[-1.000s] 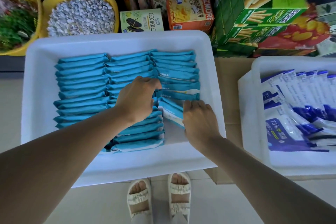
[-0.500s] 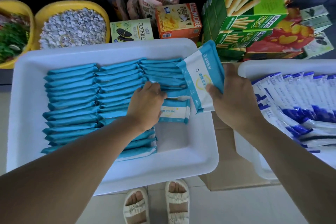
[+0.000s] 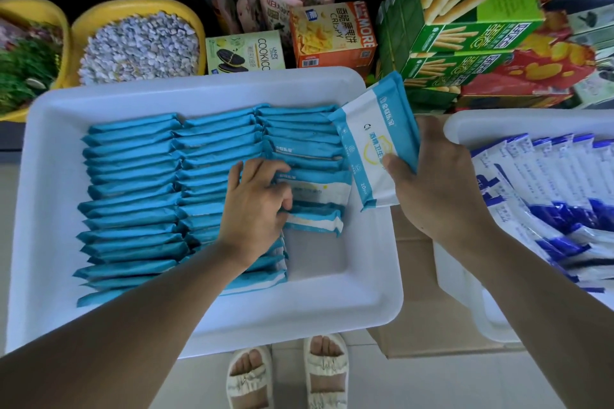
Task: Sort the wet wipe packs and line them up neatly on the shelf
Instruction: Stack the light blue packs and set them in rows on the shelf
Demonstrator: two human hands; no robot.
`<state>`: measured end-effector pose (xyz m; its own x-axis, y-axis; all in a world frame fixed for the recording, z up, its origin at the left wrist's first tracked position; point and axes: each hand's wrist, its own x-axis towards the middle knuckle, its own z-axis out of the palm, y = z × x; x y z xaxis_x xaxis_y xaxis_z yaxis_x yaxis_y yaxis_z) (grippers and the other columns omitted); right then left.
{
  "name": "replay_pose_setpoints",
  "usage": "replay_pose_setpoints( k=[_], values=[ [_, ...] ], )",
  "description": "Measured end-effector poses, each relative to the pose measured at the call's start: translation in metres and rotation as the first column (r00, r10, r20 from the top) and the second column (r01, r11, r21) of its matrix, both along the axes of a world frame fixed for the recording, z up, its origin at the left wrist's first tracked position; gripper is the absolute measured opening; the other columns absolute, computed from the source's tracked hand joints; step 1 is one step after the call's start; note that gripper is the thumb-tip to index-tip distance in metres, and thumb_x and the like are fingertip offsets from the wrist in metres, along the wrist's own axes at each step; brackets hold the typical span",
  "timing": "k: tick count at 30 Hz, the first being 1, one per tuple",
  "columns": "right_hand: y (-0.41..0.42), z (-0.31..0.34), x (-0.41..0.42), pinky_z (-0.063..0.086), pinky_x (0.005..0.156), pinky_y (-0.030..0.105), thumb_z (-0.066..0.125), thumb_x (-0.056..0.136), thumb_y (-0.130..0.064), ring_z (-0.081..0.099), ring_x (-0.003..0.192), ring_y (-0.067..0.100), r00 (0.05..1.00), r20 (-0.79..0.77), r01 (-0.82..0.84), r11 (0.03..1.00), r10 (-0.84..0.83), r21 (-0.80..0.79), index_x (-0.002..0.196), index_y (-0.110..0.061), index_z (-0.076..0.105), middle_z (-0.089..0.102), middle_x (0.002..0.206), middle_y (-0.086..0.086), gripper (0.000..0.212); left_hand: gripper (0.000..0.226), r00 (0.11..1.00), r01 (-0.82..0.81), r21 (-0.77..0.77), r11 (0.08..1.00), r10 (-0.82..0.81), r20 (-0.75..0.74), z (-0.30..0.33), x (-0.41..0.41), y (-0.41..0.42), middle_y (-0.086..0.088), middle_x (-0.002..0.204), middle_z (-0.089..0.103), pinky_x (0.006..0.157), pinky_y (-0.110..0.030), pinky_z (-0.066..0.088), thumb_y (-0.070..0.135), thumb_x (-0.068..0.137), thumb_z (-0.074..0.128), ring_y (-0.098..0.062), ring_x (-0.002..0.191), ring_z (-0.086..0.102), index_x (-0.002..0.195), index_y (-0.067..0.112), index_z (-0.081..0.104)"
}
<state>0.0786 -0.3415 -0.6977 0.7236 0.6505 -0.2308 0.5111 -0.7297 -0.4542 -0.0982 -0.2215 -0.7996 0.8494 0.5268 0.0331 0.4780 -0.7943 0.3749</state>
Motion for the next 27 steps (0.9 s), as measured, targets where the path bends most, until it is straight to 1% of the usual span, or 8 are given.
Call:
replay_pose_setpoints(
  k=[2,5,11,14,17,20,24,27],
  values=[
    [0.001,0.000,0.000,0.051,0.075,0.041,0.057,0.092,-0.027,0.059,0.102,0.031,1.000,0.001,0.001,1.000,-0.001,-0.005,0.123,-0.011,0.041,0.059,0.125,0.011,0.038,0.027,1.000,-0.010,-0.053,0.999,0.010,0.009,-0.002,0.006,0.004,-0.006,0.108,0.065,0.090,-0.041,0.035,-0.002,0.053,0.080,-0.026,0.105,0.051,0.061,0.017,0.061],
    [0.002,-0.001,0.000,0.048,0.074,0.039,0.056,0.093,-0.028,0.060,0.102,0.031,1.000,0.007,-0.007,1.000,0.007,-0.026,0.123,-0.011,0.041,0.058,0.127,0.011,0.038,0.029,1.000,-0.023,-0.075,0.997,0.022,-0.015,-0.004,0.018,0.010,-0.002,0.093,0.067,0.085,-0.029,0.029,-0.001,0.052,0.082,-0.028,0.092,0.061,0.064,0.017,0.063],
    [0.003,-0.001,0.002,0.048,0.072,0.038,0.054,0.094,-0.031,0.060,0.102,0.030,0.999,0.020,-0.024,0.998,0.025,-0.061,0.126,-0.013,0.038,0.057,0.128,0.010,0.040,0.036,0.992,0.096,0.057,0.994,-0.090,-0.093,-0.004,0.031,0.009,-0.002,0.066,0.062,0.069,-0.032,0.044,0.004,0.056,0.083,-0.026,0.062,0.060,0.080,0.010,0.058],
    [0.003,-0.001,0.002,0.051,0.073,0.040,0.053,0.094,-0.033,0.060,0.103,0.031,0.999,0.032,-0.034,0.996,0.036,-0.079,0.129,-0.015,0.036,0.057,0.129,0.010,0.043,0.057,0.922,0.240,0.148,0.959,-0.178,-0.343,-0.001,0.037,0.006,-0.005,0.091,0.066,0.080,-0.037,0.042,0.027,0.068,0.080,-0.027,0.086,0.061,0.114,0.008,0.053],
    [0.003,-0.001,0.000,0.053,0.076,0.042,0.053,0.094,-0.032,0.059,0.106,0.031,0.997,0.051,-0.052,0.996,0.056,-0.074,0.129,-0.015,0.036,0.056,0.130,0.010,0.043,0.054,0.862,0.333,0.172,0.927,-0.226,-0.453,-0.001,0.046,0.002,-0.002,0.113,0.058,0.088,-0.035,0.034,0.034,0.079,0.068,-0.024,0.106,0.052,0.125,0.014,0.046],
    [0.003,-0.001,0.001,0.054,0.078,0.044,0.054,0.094,-0.033,0.059,0.108,0.031,0.997,0.049,-0.057,0.996,0.060,-0.063,0.130,-0.016,0.036,0.055,0.132,0.009,0.044,0.050,0.856,0.347,0.163,0.924,-0.241,-0.457,0.004,0.050,0.000,-0.003,0.113,0.056,0.086,-0.034,0.034,0.031,0.080,0.068,-0.025,0.106,0.052,0.124,0.017,0.050],
    [0.001,-0.002,0.002,0.055,0.079,0.044,0.055,0.094,-0.032,0.059,0.109,0.029,0.998,0.033,-0.043,0.998,0.044,-0.042,0.130,-0.016,0.037,0.055,0.133,0.008,0.044,0.053,0.835,0.406,0.125,0.905,-0.313,-0.452,0.008,0.047,0.003,0.003,0.095,0.065,0.075,-0.032,0.041,0.026,0.060,0.083,-0.021,0.086,0.061,0.108,0.019,0.062],
    [0.000,0.000,0.005,0.056,0.075,0.042,0.057,0.093,-0.031,0.061,0.106,0.028,1.000,0.012,-0.019,1.000,0.019,-0.017,0.128,-0.016,0.039,0.056,0.131,0.009,0.042,0.048,0.837,0.413,0.071,0.908,-0.348,-0.422,0.015,0.051,0.001,0.005,0.111,0.064,0.090,-0.031,0.036,0.031,0.076,0.072,-0.020,0.105,0.055,0.120,0.022,0.053]
  ],
)
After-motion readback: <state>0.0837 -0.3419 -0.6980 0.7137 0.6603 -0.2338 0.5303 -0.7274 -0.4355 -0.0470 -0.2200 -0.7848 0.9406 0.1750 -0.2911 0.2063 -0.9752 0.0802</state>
